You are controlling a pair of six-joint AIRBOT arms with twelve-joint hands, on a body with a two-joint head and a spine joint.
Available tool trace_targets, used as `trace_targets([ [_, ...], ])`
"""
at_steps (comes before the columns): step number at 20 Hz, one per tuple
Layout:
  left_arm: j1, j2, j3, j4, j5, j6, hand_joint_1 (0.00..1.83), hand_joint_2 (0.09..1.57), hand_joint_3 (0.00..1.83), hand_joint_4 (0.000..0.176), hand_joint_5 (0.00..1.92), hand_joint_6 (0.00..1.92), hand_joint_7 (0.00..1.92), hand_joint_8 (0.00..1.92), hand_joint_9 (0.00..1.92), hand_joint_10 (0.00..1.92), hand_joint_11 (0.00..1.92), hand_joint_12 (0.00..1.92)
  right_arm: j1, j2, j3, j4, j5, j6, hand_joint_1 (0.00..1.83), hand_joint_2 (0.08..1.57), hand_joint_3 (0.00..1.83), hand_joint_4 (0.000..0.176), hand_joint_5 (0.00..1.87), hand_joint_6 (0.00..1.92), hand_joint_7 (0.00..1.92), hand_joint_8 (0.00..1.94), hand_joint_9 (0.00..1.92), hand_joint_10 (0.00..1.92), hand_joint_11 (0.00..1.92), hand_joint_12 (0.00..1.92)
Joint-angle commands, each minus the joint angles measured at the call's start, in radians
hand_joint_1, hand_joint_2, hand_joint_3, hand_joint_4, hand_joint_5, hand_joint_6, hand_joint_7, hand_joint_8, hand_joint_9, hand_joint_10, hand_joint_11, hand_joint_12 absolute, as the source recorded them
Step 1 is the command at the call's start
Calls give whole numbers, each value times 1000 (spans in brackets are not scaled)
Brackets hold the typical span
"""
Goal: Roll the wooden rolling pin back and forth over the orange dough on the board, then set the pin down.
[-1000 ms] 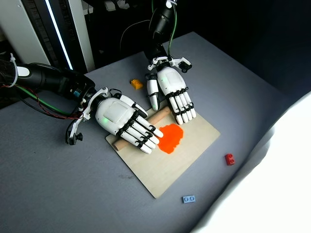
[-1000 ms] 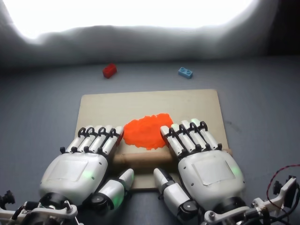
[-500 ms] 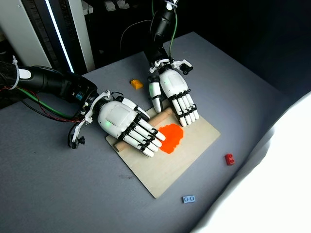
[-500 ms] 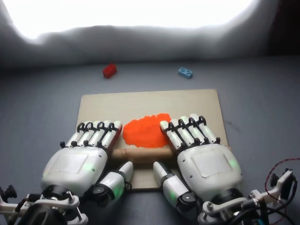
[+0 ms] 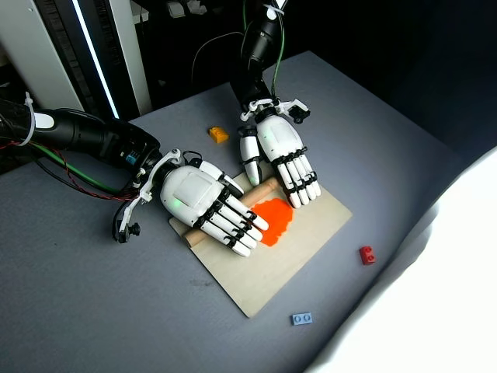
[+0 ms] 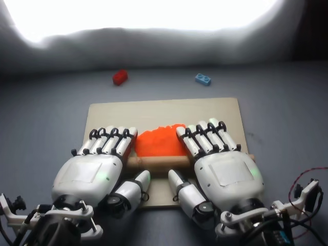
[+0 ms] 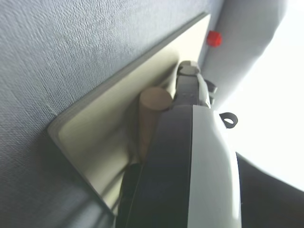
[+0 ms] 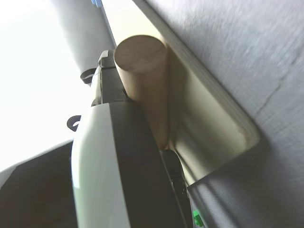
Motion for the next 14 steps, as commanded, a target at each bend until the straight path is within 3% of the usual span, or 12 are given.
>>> trace_targets([
  [1,-6,-2,8,38,-85,1,0,1557,45,0,0,0,0,0,0,0,0,0,8,-2,2,-71,70,7,0,1571,38,0,155,2,141,3,77,4,13,6],
  [14,-31,-19,63,37,-42,6,0,1560,33,0,0,0,0,0,0,0,0,0,28,-2,23,-68,44,31,0,1571,47,0,152,9,145,3,70,1,0,2],
])
